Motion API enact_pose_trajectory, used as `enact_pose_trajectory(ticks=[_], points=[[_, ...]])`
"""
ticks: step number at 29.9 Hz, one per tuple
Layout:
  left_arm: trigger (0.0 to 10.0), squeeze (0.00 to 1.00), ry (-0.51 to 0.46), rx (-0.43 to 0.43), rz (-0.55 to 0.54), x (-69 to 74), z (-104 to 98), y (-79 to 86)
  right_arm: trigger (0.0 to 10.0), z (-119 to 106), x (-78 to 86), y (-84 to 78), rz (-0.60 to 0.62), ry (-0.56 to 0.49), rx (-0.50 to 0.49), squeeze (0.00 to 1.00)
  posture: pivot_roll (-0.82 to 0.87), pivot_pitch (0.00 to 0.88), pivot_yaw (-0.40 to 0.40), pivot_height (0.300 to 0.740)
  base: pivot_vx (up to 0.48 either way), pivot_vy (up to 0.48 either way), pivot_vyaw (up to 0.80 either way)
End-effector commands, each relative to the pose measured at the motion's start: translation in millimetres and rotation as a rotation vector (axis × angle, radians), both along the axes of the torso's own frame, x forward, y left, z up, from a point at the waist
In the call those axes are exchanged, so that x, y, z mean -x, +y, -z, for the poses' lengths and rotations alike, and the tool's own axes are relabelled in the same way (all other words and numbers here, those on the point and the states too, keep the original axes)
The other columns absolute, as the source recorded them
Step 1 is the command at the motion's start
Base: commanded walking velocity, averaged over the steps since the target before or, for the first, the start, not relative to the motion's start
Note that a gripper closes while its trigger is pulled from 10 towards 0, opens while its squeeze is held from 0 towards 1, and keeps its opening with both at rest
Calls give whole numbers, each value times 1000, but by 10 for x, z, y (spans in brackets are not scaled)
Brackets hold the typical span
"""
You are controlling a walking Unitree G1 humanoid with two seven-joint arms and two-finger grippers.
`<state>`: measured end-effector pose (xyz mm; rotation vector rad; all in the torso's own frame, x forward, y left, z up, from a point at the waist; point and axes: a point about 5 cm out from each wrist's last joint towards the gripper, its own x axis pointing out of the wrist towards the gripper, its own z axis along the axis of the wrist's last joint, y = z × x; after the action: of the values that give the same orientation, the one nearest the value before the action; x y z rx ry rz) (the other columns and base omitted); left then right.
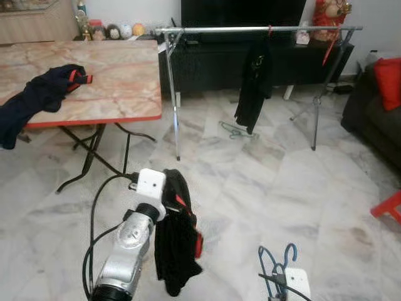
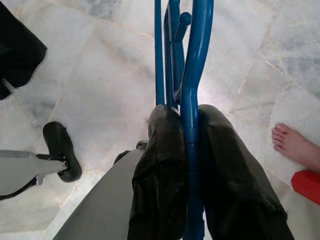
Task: Hang hanger
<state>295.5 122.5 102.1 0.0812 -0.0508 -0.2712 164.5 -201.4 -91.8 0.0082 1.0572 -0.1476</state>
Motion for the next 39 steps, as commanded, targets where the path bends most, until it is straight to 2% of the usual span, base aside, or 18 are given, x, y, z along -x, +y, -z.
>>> enact_pose_trajectory(ticks=[1, 13, 15, 21, 25, 39], points=[[10000, 0, -30, 0, -2, -17, -77, 8, 10000, -18, -36, -14, -3, -12, 3, 0, -12, 0, -39, 740, 0, 315, 0], [10000, 0, -29, 2, -16, -34, -89, 43, 10000, -45, -113, 20, -9, -23, 3, 0, -7, 0, -39, 740, 0, 314, 0], [10000, 0, -28, 3, -19, -33, -90, 50, 10000, -84, -217, 72, -12, -37, -1, 0, -5, 0, -40, 740, 0, 315, 0], [10000, 0, -29, 4, -24, -36, -94, 56, 10000, -103, -266, 101, -13, -43, -4, 0, -2, 0, -42, 740, 0, 313, 0], [10000, 0, -29, 3, -29, -35, -95, 62, 10000, -86, -218, 65, -11, -36, -2, 0, -2, 0, -42, 740, 0, 315, 0], [10000, 0, -30, 2, -44, -40, -100, 88, 10000, -83, -208, 50, -12, -34, 0, 0, 0, 0, -47, 740, 0, 313, 0]])
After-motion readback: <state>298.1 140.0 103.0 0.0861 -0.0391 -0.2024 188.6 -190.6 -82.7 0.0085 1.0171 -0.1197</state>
